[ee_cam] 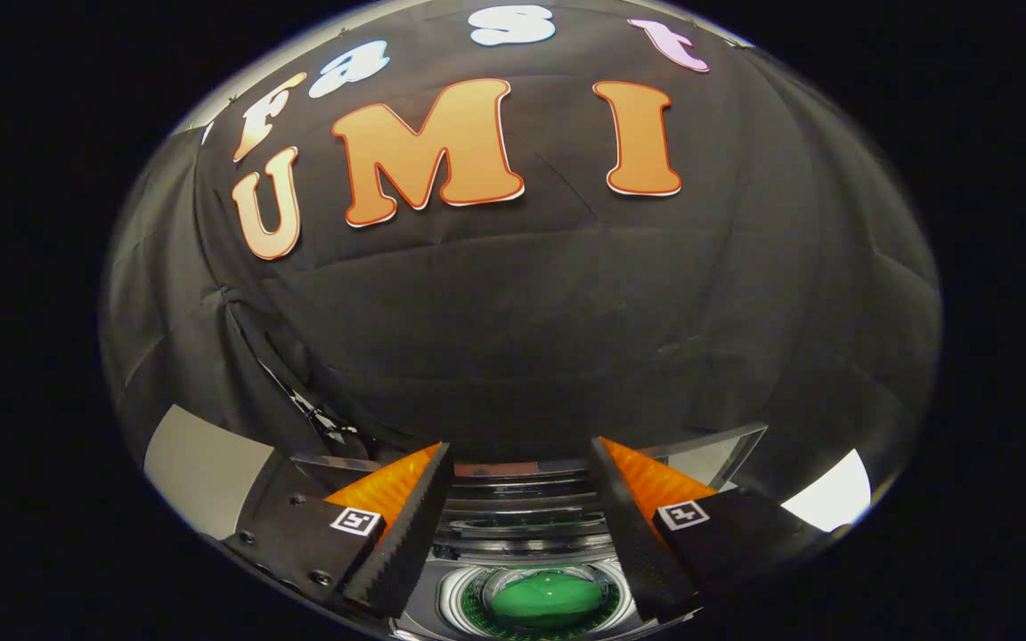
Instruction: Put the clothes into the washing machine and then close the washing machine lid.
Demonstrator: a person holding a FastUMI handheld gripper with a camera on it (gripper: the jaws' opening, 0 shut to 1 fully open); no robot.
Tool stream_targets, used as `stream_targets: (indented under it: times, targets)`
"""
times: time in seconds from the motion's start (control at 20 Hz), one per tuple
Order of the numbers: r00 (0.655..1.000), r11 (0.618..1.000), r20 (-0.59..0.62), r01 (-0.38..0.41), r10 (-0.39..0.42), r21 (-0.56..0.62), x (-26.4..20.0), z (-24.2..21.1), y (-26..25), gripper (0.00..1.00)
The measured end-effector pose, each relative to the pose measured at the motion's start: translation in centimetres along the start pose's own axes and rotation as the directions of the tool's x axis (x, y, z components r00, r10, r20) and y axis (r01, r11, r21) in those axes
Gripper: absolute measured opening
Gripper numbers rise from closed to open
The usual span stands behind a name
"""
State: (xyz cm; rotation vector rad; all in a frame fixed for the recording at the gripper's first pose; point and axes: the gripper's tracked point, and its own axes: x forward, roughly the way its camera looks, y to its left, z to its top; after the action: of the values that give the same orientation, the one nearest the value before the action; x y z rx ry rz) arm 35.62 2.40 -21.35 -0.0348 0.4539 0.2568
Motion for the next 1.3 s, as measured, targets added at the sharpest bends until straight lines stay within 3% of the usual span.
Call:
stream_targets:
  times: [0.3, 0.7, 0.8, 0.85, 0.95, 1.1, 1.3]
  targets:
    - [0.999, 1.0, -0.049, 0.012, -0.014, -0.028, 1.3, -1.2, -0.7, 0.98]
    - [1.0, 0.999, -0.013, -0.006, 0.006, -0.054, -2.1, -1.9, -0.7, 1.0]
    - [0.979, 0.999, -0.201, -0.031, 0.032, 0.009, -2.8, -8.7, -1.0, 0.99]
    - [0.967, 0.995, -0.246, -0.038, 0.06, 0.09, -4.0, -11.5, -0.9, 0.99]
    - [0.961, 0.991, -0.27, -0.028, 0.063, 0.131, -5.4, -15.6, -1.8, 0.98]
    - [0.982, 0.998, -0.181, -0.043, 0.048, 0.034, -6.4, -12.6, -1.8, 0.98]
    - [0.998, 0.998, -0.015, -0.06, 0.06, 0.015, -4.3, -2.1, -0.9, 0.97]
